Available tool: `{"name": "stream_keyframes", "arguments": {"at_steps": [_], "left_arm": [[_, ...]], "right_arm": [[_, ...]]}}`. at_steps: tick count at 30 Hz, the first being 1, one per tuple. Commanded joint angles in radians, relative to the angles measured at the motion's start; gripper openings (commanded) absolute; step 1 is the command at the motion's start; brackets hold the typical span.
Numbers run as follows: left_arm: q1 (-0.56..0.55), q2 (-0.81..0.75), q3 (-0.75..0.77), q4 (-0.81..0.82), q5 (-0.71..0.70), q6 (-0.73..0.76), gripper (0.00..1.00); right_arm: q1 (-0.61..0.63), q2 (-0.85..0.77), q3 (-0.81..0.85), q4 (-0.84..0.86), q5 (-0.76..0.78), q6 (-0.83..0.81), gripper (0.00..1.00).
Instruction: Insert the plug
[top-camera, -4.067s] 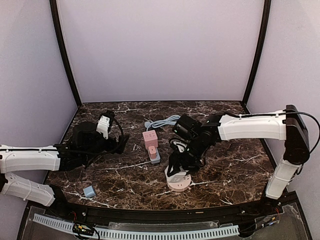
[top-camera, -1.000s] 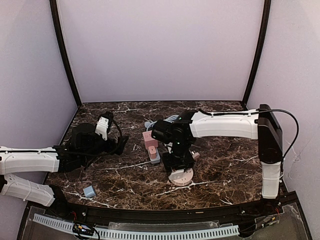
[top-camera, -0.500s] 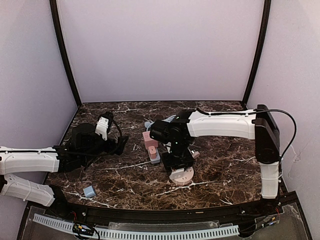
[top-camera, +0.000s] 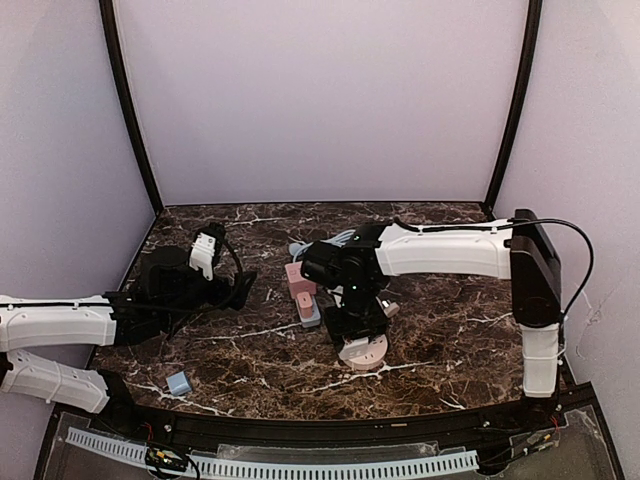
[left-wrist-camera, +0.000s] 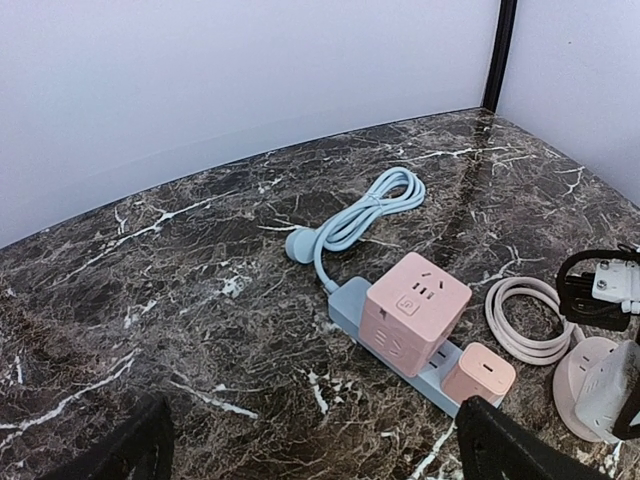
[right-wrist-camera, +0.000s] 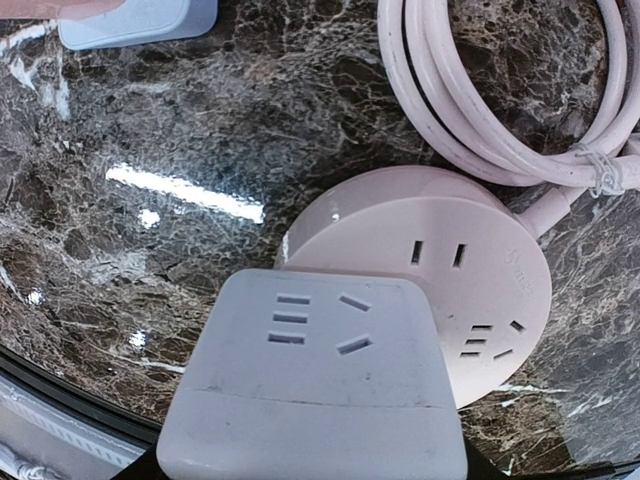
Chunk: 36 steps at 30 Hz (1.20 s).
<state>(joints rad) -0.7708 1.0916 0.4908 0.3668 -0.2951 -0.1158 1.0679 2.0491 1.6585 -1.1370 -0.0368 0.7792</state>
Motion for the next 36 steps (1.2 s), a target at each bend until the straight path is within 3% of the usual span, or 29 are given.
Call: {"name": "stream_keyframes", "arguments": {"at_steps": [1,36], "left_arm": [[0.005,-0.021,-0.020,0.003,0.013,0.004,0.99],[0.005,0.000,-0.025,0.028,-0.003,0.016,0.99]], "right_arm": [[-0.001,0.132,-0.094,0.078,0.041,-0.018,0.00],[-0.117,0.142,0.038,0.096,0.041,-0.126,0.00]]}}
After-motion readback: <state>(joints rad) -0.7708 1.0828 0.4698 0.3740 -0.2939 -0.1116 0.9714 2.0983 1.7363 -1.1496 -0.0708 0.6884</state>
